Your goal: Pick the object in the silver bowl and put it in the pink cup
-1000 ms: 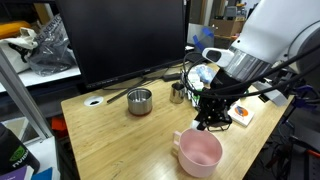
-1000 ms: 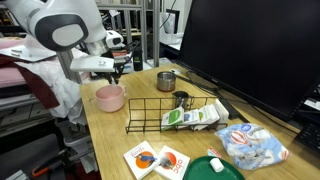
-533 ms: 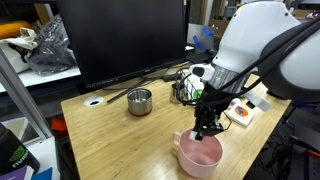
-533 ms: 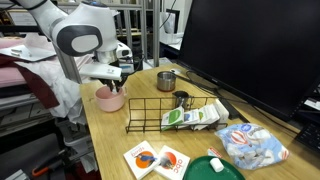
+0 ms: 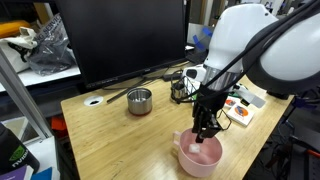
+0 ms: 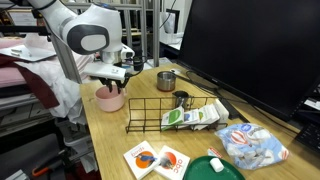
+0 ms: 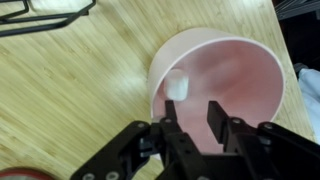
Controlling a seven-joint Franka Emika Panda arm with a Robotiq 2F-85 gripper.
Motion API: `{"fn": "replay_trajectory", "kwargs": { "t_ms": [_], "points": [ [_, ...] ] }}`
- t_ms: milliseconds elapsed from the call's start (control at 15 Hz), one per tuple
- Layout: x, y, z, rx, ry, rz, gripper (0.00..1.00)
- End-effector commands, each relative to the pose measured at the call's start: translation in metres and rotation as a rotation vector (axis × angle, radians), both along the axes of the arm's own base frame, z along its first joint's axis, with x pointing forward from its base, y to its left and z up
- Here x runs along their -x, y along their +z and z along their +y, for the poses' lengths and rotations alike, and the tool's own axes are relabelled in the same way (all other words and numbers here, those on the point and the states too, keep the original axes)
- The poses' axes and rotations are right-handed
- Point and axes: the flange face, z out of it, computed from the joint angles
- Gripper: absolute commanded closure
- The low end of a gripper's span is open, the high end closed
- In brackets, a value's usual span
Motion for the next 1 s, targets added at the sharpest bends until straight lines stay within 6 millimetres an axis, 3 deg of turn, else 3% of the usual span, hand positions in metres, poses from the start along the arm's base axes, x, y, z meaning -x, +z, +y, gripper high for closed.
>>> {"fn": "replay_trajectory", "kwargs": {
  "t_ms": [0,267,333,400,533,933],
  "points": [
    [-0.0057,-0.0003,-0.0022,0.024,0.035,0.044,0.3],
    [-0.0079,0.0056,-0.0029,0.031,0.06,0.014,0.02],
    [-0.0086,0.0096,-0.002,0.02,0.068,-0.015,0.0],
    [-0.0055,0.0043,-0.0011,0.028,0.046,0.01,0.13],
    [-0.0075,0.0068,-0.0001,0.025,0.05,0.001,0.0],
    [-0.0075,0.0069,-0.0001,0.025,0.051,0.0,0.0]
  ]
}}
